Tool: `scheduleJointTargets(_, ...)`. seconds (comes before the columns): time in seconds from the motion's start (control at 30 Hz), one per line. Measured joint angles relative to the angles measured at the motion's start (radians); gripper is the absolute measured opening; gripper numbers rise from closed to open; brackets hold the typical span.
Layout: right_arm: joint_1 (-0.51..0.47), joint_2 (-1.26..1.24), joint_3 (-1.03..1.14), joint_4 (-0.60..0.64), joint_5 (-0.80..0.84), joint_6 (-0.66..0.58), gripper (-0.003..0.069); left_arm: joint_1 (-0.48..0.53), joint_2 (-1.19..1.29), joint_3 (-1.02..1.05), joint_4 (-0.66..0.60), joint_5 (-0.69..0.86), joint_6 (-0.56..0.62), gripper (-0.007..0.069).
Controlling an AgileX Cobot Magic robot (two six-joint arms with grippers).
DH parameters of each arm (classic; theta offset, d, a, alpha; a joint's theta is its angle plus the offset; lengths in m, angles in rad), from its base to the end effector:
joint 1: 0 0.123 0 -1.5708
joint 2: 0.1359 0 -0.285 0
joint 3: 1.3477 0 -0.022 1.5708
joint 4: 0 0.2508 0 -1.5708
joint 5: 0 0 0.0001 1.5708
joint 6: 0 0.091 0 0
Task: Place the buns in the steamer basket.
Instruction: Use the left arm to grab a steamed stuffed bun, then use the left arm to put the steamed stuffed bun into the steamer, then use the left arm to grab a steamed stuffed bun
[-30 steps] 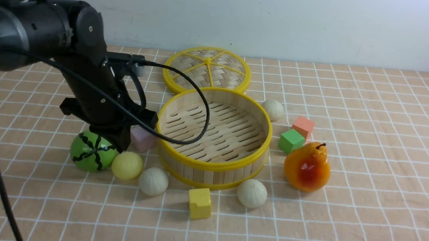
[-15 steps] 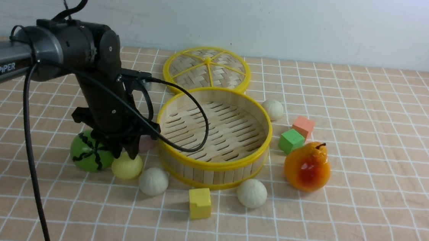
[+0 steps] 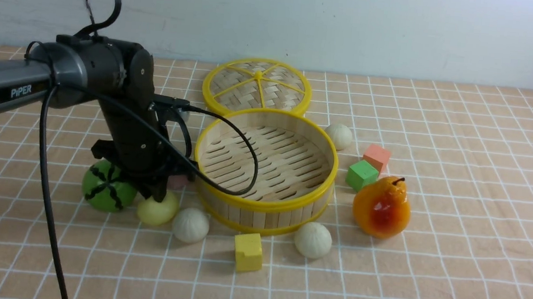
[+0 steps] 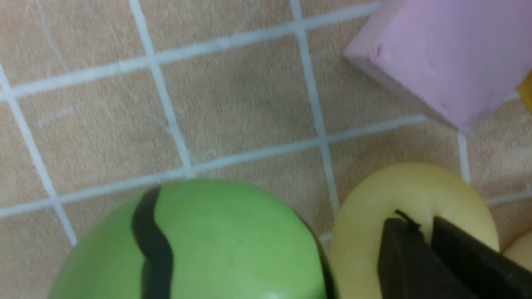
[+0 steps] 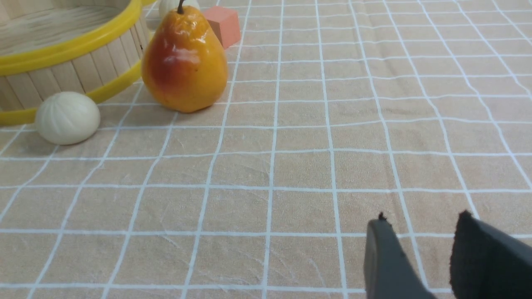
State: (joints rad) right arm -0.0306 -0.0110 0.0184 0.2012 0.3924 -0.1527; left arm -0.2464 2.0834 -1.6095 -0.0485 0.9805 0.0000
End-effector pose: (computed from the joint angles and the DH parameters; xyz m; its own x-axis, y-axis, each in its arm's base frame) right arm 0.0522 0.0054 0.1730 -0.3018 0.0427 -0.9524 -0.0322 0.9980 0.0550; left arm 0.4171 -0.1087 0.1869 -0.9561 0.2126 -0.2016 0.2259 0.9731 -0.0449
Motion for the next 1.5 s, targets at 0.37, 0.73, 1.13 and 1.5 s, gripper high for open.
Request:
scheduleJointTargets(0.37, 0.0, 0.0, 0.0, 0.0, 0.0, 0.0, 0.0242, -0.037, -0.233, 0.0, -0.165, 0.034, 0.07, -0.0013)
scheduleJointTargets(0.73, 0.0, 0.0, 0.0, 0.0, 0.0, 0.0, 0.0242, -0.208, -0.111, -0.003, -0.264, -0.288, 0.219, 0.0004)
scheduleJointTargets(1.13, 0.0, 0.0, 0.0, 0.0, 0.0, 0.0, 0.0242, -0.209, -0.106, -0.021, -0.246, -0.268, 0.158, 0.0403)
scheduleJointTargets(1.5, 0.0, 0.0, 0.0, 0.0, 0.0, 0.0, 0.0242, -0.209, -0.352, 0.08, -0.047, 0.124, -0.065, 0.0267)
